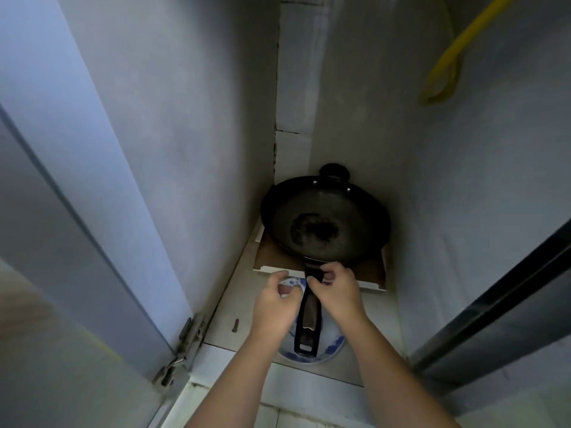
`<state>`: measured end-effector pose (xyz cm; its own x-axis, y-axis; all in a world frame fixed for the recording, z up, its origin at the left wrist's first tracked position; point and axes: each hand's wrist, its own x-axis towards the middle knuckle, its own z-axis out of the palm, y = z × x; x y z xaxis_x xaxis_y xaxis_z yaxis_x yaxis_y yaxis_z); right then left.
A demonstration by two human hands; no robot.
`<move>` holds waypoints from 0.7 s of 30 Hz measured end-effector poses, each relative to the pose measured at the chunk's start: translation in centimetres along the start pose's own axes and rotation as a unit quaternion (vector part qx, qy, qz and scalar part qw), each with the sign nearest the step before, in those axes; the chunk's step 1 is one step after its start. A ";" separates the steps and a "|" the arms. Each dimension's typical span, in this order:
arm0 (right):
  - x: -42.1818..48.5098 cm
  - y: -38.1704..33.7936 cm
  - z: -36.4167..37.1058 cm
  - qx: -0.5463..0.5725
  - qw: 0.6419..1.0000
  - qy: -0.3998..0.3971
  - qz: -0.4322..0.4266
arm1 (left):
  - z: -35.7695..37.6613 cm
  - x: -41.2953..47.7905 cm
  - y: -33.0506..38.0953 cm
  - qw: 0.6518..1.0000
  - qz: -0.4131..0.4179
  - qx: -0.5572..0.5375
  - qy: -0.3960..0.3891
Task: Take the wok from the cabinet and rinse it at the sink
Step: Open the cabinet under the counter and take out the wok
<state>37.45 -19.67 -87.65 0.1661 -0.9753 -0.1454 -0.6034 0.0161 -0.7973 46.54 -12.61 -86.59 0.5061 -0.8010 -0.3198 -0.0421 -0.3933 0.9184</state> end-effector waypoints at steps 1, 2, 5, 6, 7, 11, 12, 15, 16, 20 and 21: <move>0.1 0.0 -0.1 0.029 0.999 -0.009 0.017 | 0.1 0.0 0.0 1.000 -0.016 -0.008 -0.014; 0.3 0.1 -0.2 0.066 0.997 -0.022 0.037 | 0.2 -0.2 -0.1 0.999 -0.032 -0.014 -0.028; 0.3 0.3 -0.2 0.186 0.975 -0.059 0.110 | 0.7 -1.1 -0.3 0.996 -0.059 -0.035 -0.061; 0.4 0.5 -0.1 0.221 0.963 -0.076 0.135 | 1.0 -1.3 -0.3 0.994 -0.066 -0.047 -0.069; 0.4 0.5 -0.1 0.250 0.951 -0.095 0.157 | 1.2 -1.6 -0.3 0.992 -0.072 -0.063 -0.076; 0.0 0.3 -0.3 0.299 0.916 -0.158 0.217 | 2.0 -1.8 -0.4 0.988 -0.095 -0.082 -0.084; 0.1 0.3 -0.2 0.302 0.911 -0.168 0.227 | 2.0 -1.7 -0.4 0.987 -0.100 -0.086 -0.088; 0.1 0.2 0.2 0.319 0.888 -0.195 0.267 | 1.9 -1.6 -0.5 0.983 -0.118 -0.084 -0.112; 0.3 0.4 0.4 0.319 0.881 -0.209 0.280 | 1.8 -1.5 -0.5 0.981 -0.124 -0.082 -0.122; 0.6 0.3 0.6 0.347 0.847 -0.253 0.312 | 1.6 -1.1 0.1 0.971 -0.166 -0.074 -0.152; 0.6 0.3 0.6 0.363 0.840 -0.255 0.313 | 1.6 -1.1 0.3 0.969 -0.179 -0.072 -0.157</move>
<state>37.89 -20.13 -88.32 0.4174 -0.5073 -0.7539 -0.0930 0.8014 -0.5908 44.61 -12.59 -86.34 0.1785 -0.7319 -0.6576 0.2196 -0.6219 0.7517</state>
